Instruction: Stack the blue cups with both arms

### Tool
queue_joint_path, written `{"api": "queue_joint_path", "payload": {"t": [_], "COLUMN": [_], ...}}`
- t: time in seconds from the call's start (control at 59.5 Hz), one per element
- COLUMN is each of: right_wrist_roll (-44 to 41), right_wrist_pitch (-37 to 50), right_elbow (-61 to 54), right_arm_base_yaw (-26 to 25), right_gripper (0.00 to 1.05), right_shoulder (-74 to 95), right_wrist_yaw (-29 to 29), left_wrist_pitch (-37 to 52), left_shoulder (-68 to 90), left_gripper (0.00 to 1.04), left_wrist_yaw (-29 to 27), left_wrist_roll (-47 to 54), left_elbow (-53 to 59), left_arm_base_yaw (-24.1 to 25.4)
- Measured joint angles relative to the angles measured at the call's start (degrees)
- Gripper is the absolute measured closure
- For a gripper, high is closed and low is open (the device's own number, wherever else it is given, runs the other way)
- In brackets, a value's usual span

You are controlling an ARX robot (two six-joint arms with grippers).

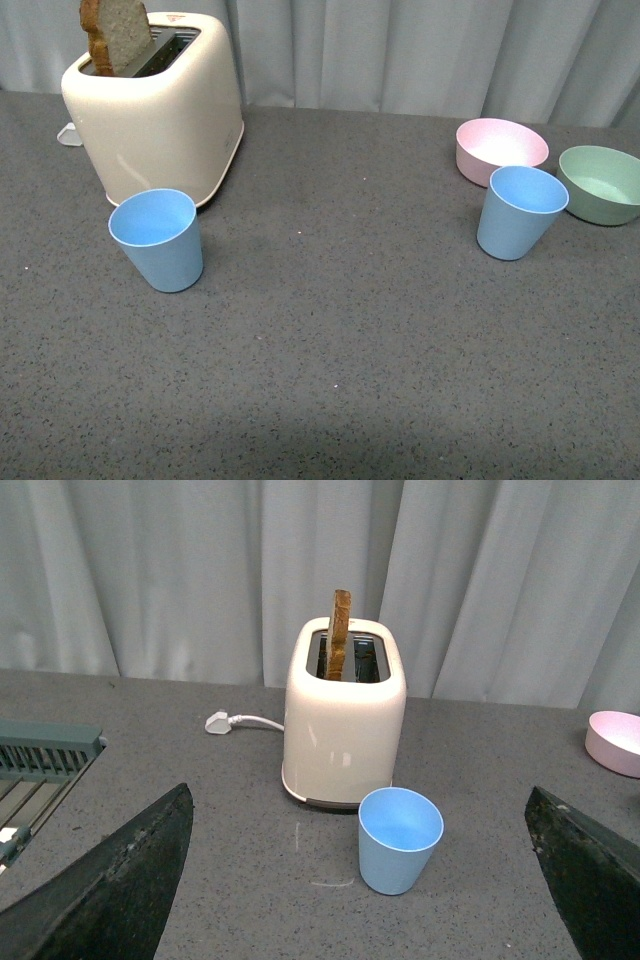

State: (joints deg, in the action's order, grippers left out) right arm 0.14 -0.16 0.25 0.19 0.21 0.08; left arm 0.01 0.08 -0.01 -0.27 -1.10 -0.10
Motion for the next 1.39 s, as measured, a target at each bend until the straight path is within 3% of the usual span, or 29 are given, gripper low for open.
{"api": "queue_joint_path", "payload": {"t": [1.042, 1.16, 1.244, 1.395], "right_wrist_roll": [0.0, 0.0, 0.0, 0.0], "right_wrist_pitch": [0.0, 0.0, 0.0, 0.0], "right_elbow": [0.0, 0.0, 0.0, 0.0], "right_arm_base_yaw": [0.0, 0.0, 0.0, 0.0], "right_gripper": [0.1, 0.1, 0.1, 0.1], "right_shoulder": [0.0, 0.0, 0.0, 0.0], "right_wrist_yaw": [0.0, 0.0, 0.0, 0.0], "left_wrist_pitch": [0.0, -8.0, -3.8, 10.7], "left_shoulder": [0.0, 8.0, 16.4, 37.9], "left_gripper": [0.07, 0.07, 0.07, 0.07], "left_wrist_yaw": [0.0, -10.8, -11.8, -6.9], "left_wrist_roll": [0.0, -5.9, -7.7, -9.5], "left_elbow": [0.0, -3.1, -3.2, -8.0], "left_arm_base_yaw": [0.0, -1.9, -1.4, 0.5]}}
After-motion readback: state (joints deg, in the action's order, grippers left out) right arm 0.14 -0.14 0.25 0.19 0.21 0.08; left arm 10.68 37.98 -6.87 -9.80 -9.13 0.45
